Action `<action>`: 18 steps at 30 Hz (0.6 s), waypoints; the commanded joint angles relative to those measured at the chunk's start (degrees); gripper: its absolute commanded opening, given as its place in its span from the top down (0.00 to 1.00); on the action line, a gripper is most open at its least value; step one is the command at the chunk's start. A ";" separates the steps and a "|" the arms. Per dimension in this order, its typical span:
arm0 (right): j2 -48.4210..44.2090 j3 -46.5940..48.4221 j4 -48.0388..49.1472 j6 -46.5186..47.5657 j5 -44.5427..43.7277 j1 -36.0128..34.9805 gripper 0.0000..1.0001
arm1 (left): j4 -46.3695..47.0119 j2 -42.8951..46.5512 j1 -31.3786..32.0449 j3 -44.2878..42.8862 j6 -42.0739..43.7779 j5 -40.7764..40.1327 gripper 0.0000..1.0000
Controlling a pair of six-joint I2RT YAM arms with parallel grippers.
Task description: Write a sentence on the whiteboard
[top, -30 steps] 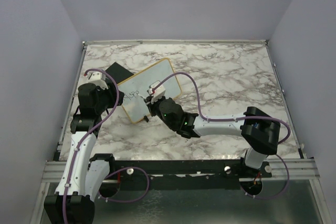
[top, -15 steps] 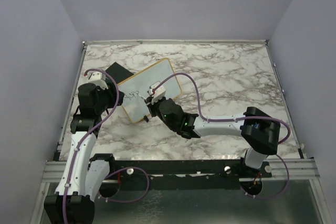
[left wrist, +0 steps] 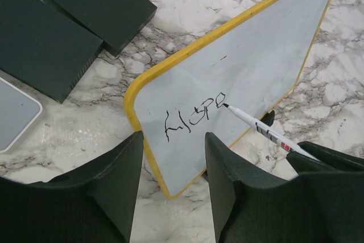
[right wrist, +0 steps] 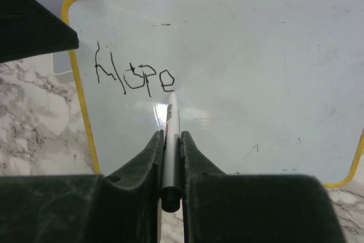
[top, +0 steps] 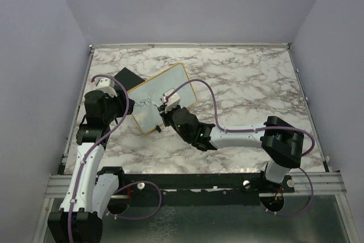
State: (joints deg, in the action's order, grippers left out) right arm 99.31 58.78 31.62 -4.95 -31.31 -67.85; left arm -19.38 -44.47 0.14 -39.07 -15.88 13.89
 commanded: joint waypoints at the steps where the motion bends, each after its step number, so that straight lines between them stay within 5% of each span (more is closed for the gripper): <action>1: -0.89 -0.94 -0.50 -0.08 -2.78 0.00 1.00 | 0.55 0.69 0.38 0.39 -0.34 -0.22 0.51; 18: -4.26 -4.56 4.59 0.81 1.97 -0.01 1.00 | 0.51 0.68 0.39 0.40 -0.34 -0.18 0.51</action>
State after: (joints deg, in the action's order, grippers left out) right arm 98.17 56.86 32.80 -4.84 -31.46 -67.85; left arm -19.38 -44.47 0.14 -39.07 -15.88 13.89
